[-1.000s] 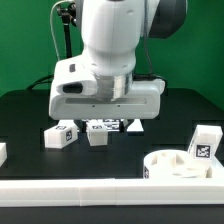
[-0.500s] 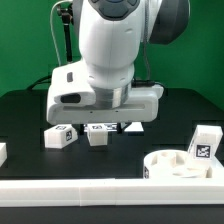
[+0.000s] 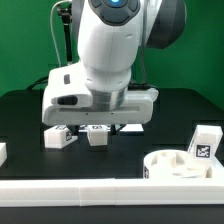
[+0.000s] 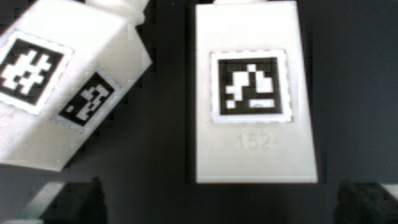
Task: Assemble stool
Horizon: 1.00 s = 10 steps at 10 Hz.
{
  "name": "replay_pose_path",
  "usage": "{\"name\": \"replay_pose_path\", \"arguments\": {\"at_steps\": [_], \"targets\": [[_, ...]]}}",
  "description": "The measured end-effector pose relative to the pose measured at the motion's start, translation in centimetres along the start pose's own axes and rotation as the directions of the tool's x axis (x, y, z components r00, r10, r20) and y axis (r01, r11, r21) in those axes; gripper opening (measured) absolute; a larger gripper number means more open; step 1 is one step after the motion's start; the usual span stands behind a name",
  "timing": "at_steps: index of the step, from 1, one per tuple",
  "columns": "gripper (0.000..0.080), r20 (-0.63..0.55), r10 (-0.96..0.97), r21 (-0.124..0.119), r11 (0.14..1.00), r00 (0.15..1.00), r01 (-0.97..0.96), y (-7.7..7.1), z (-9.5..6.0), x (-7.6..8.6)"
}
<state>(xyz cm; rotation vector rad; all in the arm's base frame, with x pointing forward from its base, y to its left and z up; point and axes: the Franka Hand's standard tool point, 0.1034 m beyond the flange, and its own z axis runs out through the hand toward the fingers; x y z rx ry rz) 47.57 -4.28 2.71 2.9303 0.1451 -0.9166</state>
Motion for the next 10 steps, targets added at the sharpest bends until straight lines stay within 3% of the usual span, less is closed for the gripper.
{"name": "replay_pose_path", "arguments": {"at_steps": [3, 7, 10], "targets": [[0.0649, 0.181, -0.001, 0.001, 1.0, 0.983, 0.0, -0.1, 1.1, -0.3], [0.0649, 0.433, 0.001, 0.007, 1.0, 0.902, -0.005, -0.4, 1.9, -0.5], [0.0649, 0.441, -0.003, 0.01, 1.0, 0.898, -0.001, -0.5, 2.5, -0.4]]}}
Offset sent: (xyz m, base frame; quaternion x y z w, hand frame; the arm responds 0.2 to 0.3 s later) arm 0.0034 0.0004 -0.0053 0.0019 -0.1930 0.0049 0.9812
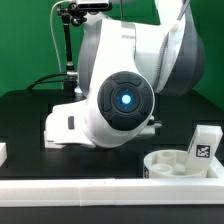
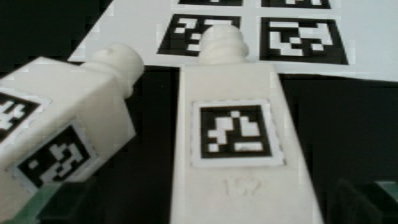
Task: Assemble stool
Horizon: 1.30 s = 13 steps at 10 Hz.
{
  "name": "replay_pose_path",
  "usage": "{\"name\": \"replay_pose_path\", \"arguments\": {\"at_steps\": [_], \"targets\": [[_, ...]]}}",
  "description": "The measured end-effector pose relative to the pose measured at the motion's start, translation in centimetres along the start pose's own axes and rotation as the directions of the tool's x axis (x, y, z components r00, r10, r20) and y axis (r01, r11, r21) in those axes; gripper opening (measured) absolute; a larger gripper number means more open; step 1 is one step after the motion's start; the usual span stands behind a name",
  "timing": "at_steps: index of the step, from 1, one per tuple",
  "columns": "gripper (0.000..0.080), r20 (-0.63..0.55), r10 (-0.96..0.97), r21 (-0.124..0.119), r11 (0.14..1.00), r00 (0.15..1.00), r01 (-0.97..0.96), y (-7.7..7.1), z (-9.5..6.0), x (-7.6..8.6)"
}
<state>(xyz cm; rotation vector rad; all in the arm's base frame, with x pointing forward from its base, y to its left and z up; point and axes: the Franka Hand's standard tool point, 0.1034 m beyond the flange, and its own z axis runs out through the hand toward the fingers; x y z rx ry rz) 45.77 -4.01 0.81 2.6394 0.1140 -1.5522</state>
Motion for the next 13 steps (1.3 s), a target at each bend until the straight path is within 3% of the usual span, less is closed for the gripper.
{"name": "replay_pose_path", "arguments": {"at_steps": [6, 7, 8, 11, 13], "targets": [[0.0622, 0.003, -0.002, -0.004, 1.0, 1.0, 0.003, -0.4, 0.9, 0.2], [0.045, 0.003, -0.004, -0.005, 1.0, 1.0, 0.004, -0.5, 0.9, 0.2], [0.0337, 0.003, -0.004, -0.005, 1.0, 1.0, 0.004, -0.5, 0.8, 0.2], [0.0337, -0.001, -0.005, -0.006, 1.0, 1.0, 0.005, -0.6, 0.6, 0.2], [0.0337, -0.011, -0.006, -0.008, 1.0, 1.0, 0.006, -0.6, -0.4, 0.0]]}}
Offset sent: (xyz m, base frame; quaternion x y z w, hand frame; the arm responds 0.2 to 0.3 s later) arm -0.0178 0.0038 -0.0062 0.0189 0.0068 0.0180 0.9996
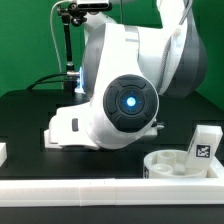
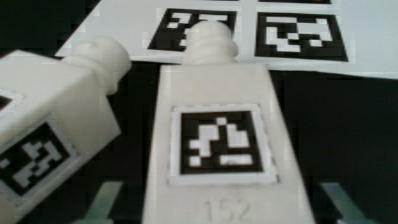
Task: Assemble stool
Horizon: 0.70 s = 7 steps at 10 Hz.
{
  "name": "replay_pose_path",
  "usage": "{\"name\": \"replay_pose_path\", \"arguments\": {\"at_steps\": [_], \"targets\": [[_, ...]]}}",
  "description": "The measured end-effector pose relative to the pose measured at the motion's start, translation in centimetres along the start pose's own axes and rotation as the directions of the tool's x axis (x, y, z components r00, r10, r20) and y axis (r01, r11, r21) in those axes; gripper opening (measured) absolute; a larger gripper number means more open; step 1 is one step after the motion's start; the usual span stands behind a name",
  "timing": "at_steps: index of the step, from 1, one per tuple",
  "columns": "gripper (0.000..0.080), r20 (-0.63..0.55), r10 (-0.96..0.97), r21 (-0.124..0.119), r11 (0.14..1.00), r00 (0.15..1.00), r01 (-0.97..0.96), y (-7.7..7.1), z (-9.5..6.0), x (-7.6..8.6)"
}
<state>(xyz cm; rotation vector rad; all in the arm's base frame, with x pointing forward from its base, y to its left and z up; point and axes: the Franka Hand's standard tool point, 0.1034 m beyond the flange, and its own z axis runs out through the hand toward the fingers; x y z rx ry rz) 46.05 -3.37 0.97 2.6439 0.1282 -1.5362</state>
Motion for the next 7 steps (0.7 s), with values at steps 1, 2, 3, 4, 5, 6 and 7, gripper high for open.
{"name": "replay_pose_path", "arguments": {"at_steps": [1, 2, 3, 4, 5, 6, 7], "targets": [[0.0337, -0.011, 0.0, -0.001, 1.0, 1.0, 0.0, -0.2, -1.5, -0.6], [0.0337, -0.031, 0.004, 0.004, 1.0, 1.0, -0.004, -0.5, -3.1, -1.4], [0.0338, -0.046, 0.012, 0.023, 1.0, 0.999, -0.011, -0.8, -4.5, -2.3], [0.0338, -0.053, 0.012, 0.024, 1.0, 0.999, -0.011, -0.9, -5.3, -3.1], [0.0338, -0.078, 0.013, 0.023, 1.0, 0.997, -0.011, -0.8, -6.0, -3.3], [0.0338, -0.106, 0.013, 0.021, 1.0, 0.994, -0.011, -0.7, -5.9, -2.8], [0.0338, -0.127, 0.013, 0.019, 1.0, 0.992, -0.01, -0.7, -6.1, -2.4]]}}
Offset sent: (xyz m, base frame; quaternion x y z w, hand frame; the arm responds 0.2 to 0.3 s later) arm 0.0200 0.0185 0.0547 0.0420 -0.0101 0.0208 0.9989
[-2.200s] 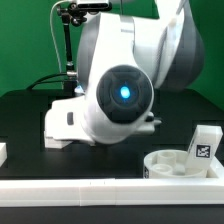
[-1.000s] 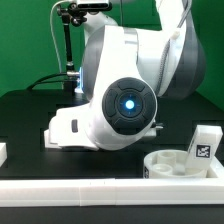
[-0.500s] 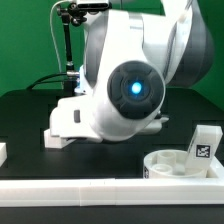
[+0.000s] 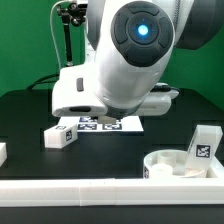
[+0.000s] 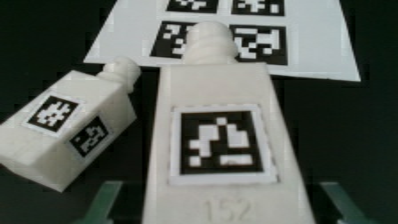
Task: Assemble stool
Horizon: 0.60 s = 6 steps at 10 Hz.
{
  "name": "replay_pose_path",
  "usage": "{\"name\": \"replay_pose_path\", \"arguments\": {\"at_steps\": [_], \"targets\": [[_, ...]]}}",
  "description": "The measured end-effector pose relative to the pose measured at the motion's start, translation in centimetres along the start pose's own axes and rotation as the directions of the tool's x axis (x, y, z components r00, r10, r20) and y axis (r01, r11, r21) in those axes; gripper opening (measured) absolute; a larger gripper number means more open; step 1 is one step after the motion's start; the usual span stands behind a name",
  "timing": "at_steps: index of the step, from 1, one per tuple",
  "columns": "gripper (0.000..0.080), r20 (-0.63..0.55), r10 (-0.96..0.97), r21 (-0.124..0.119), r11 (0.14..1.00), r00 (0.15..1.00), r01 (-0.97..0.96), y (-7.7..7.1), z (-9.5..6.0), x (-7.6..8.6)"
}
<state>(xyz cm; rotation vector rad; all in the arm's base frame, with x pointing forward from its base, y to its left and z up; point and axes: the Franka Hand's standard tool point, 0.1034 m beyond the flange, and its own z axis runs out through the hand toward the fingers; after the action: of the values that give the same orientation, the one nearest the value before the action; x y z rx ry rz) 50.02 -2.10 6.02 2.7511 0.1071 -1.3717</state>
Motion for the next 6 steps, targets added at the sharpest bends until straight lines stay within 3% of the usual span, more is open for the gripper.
{"name": "replay_pose_path", "arguments": {"at_steps": [2, 4, 6], "targets": [[0.0338, -0.138, -0.001, -0.004, 1.0, 0.99, 0.0, 0.1, -0.9, 0.7], [0.0338, -0.249, 0.024, 0.021, 1.0, 0.968, -0.019, -0.1, -2.4, 0.5], [0.0338, -0.377, 0.053, 0.075, 0.997, 0.925, -0.027, -0.1, -4.2, 0.7]]}}
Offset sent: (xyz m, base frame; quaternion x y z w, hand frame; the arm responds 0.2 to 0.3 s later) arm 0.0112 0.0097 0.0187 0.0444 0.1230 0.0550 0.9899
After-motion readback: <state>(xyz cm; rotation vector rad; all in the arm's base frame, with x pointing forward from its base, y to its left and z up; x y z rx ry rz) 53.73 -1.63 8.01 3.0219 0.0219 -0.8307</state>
